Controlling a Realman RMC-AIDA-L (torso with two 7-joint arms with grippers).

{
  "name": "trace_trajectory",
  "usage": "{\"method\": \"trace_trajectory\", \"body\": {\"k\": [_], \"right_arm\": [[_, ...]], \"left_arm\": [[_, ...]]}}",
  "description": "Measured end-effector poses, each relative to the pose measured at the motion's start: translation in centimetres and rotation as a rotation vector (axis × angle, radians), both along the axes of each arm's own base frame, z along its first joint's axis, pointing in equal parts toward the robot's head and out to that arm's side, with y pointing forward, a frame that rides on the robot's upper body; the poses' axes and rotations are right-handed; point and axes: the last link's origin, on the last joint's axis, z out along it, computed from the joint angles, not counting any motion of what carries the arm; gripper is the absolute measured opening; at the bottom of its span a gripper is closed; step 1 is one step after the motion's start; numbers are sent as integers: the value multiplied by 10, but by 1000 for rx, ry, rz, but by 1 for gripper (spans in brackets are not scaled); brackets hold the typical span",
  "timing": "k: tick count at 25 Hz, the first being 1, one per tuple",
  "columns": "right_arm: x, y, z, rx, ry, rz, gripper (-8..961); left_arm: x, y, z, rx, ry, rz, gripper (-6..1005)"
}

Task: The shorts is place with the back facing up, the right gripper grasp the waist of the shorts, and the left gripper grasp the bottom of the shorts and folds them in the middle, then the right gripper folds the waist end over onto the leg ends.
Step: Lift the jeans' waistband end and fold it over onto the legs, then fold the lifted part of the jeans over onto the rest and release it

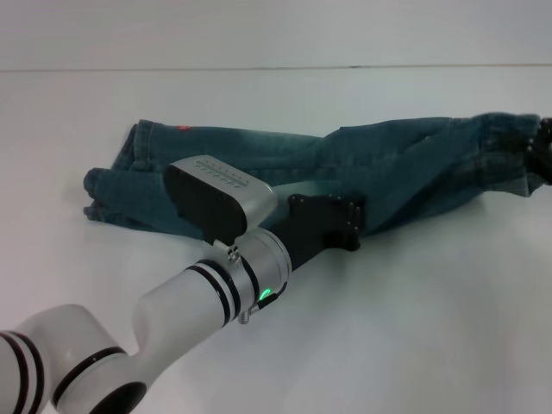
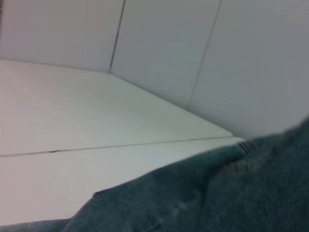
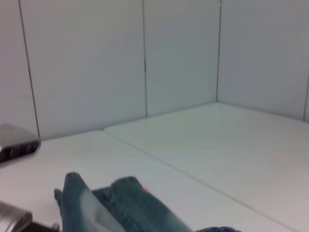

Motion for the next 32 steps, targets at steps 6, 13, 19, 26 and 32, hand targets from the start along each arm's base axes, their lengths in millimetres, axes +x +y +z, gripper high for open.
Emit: {"method": "trace_trajectory", "body": {"k": [6,13,19,26,32], "right_arm": [[-25,28,6,12,3,72,56],[-77,81,-8,-62,-9,191,57],[-132,103,-48,-158,-87,324,57],[-158,109,-79,-212,-165,377,57],[-164,108,-91,-238,-181,375,57]], "left_arm": [[9,-5,-5,-26,2,-37,9],[25,-16,-12,-69,-20,-100,7],[30,-16,-12,-68,-32,-115,6],[-40,3,35,112,-24,9,7],[-137,-15,140,249,-145,47,8]]}}
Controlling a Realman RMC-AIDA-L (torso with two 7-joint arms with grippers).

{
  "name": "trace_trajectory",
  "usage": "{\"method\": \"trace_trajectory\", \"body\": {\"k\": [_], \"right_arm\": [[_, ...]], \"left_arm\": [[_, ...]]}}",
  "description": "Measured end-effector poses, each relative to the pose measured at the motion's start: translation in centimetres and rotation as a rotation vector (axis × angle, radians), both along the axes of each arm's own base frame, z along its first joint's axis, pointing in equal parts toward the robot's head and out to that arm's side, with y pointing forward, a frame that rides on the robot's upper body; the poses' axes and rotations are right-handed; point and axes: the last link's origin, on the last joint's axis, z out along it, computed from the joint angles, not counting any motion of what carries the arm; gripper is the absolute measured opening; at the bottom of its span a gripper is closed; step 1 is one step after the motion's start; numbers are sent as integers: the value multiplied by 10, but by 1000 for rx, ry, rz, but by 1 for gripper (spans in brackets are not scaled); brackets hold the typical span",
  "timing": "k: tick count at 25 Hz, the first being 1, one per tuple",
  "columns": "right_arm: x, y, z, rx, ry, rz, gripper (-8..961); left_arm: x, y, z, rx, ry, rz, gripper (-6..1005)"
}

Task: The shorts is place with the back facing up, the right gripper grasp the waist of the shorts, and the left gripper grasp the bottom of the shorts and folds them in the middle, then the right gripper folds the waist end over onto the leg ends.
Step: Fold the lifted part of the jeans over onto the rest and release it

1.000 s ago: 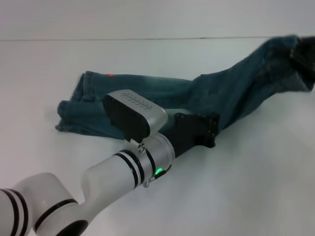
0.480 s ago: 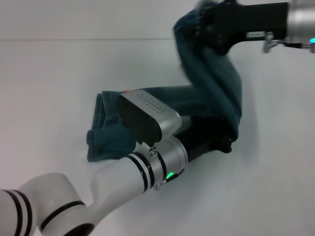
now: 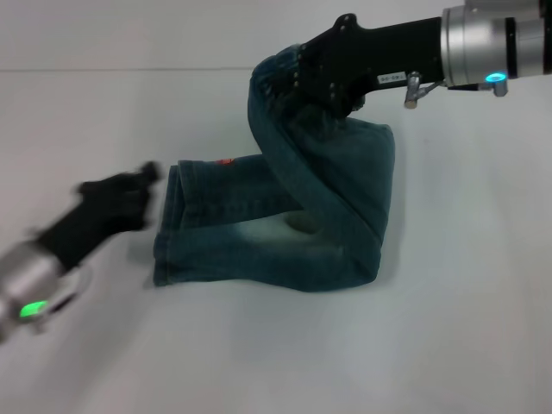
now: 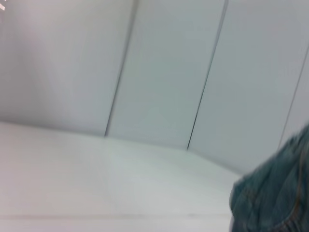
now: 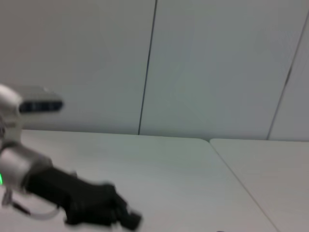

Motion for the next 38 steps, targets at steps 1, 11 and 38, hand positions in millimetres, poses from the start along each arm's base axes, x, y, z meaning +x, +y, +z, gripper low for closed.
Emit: {"method": "trace_trajectory", "body": {"k": [1,11,38], "right_arm": [[-1,0,-1,-4,-3,1,57],[-24,-15,-55,-111,-143,98,65],[-41,-67,-82,-113,-357,254,824]], "left_arm": [[-18,-16,30,22,-12,-1,8],[-41,-75,98,118,-16,-22,9],[-25,-73,81,-23,-3,-127,13]]}}
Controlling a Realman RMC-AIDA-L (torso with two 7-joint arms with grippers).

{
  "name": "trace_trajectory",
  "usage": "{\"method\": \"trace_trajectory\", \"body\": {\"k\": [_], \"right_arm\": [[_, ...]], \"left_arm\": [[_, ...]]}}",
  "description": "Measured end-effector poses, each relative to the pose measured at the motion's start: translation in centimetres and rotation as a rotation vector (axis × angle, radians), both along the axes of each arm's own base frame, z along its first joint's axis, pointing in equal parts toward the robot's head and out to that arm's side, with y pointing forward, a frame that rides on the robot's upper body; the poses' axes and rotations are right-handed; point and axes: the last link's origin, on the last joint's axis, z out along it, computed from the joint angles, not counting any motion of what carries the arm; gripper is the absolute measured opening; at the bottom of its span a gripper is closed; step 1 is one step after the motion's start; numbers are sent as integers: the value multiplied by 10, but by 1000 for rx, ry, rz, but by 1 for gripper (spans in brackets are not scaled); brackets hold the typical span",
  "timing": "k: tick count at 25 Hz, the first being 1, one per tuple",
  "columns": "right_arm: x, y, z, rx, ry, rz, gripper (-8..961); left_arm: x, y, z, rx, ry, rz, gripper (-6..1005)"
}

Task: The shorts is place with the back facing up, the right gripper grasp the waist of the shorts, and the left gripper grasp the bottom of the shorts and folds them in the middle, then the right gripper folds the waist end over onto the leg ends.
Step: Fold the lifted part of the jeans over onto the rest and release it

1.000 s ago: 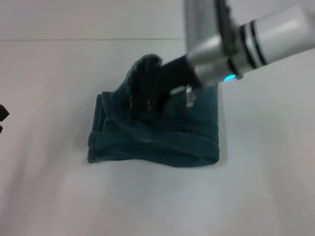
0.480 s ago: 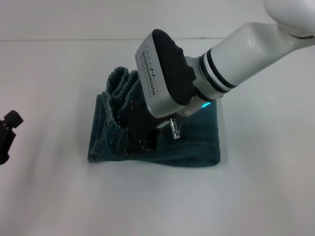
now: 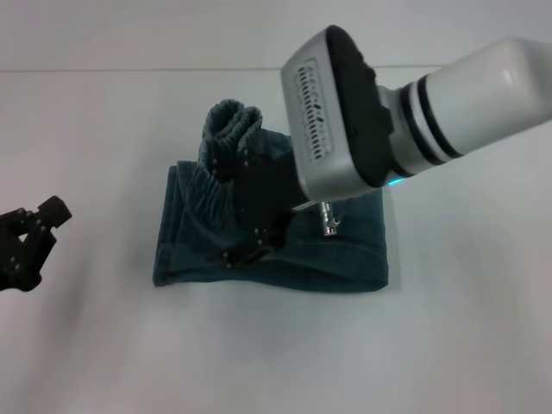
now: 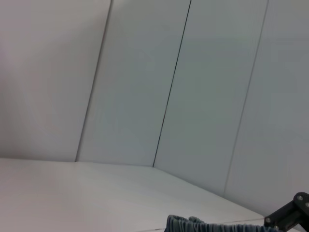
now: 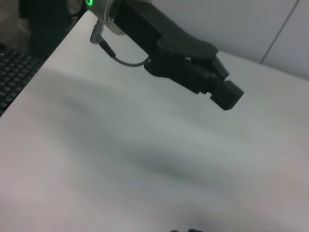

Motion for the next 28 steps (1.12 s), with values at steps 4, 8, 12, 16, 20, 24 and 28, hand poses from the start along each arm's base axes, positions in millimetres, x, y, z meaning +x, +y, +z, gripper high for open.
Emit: {"method": "trace_trajectory", "body": {"k": [4,8,12,16,20,24,28], "right_arm": [[8,-4,0,-4,-40,9,901],[12,-5,-9,-23,-114,15,910],[12,-5,-17,-31,-180,38,918],[14,-3,-30,-13,-258,70,919],[15,-1,-36,25,-277,97,918],[11,1,-35,46,-228,120,918],[8,0,-33,52,-169,138,919]], "left_arm": [[3,4,-1,-7,-1,-14,15],[5,5,-1,-10,-1,-22,15],[5,4,-3,-25,1,-28,15],[4,0,-5,-30,-4,-23,16],[4,-1,-8,-31,-15,-21,16],[4,-1,-9,-32,-19,-19,16],[6,2,-9,-30,-20,-26,16]]}}
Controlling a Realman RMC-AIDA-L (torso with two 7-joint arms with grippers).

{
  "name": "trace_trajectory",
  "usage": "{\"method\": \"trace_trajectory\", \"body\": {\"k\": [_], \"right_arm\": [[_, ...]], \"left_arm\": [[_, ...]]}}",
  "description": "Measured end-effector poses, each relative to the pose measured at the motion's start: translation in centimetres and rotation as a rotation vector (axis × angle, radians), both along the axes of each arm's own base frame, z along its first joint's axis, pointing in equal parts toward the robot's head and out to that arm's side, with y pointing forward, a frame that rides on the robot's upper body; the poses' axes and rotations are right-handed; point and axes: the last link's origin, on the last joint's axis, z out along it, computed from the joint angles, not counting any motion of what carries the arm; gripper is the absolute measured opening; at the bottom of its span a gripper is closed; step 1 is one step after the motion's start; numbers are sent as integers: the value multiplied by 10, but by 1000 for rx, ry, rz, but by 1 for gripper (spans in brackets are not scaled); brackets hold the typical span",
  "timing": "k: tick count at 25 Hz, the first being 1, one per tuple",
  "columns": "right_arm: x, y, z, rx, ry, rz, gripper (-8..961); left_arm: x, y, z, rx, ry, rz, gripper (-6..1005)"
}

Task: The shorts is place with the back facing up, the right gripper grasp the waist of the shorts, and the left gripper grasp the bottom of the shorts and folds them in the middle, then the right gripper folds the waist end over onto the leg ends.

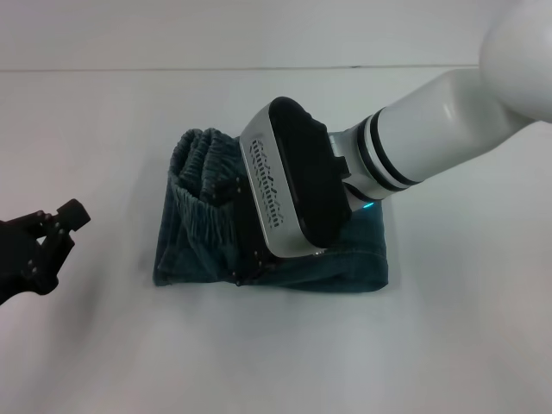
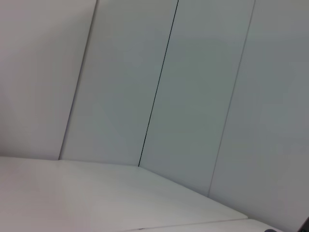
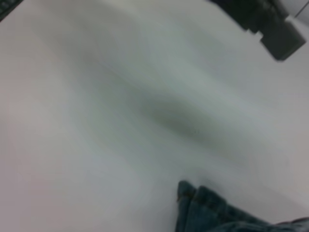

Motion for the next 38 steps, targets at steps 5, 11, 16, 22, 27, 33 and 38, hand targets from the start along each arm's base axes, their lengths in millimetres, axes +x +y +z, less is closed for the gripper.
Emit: {"method": "trace_trajectory", "body": {"k": [5,11,16,22,27,33,38], "right_arm": [[-1,-3,3,7,60,12,920],[-9,-5,17,22,147,-13,921],[-9,-1,32,43,183,-115,921],[18,0,72,49,382,-347,922],[73,-19,102,68,599,-502,923],[141,-72,118,169,854,-485,924],[191,-102,121,218,850,-603,925]], "left_arm": [[1,2,0,3,0,-2,16],[1,3,2,6,5,-3,17],[1,4,3,5,15,-8,17],[4,5,3,-50,27,-35,17],[14,9,-6,-161,61,-95,141],[24,21,-12,-317,125,-151,362],[28,27,-14,-390,164,-181,683]]}}
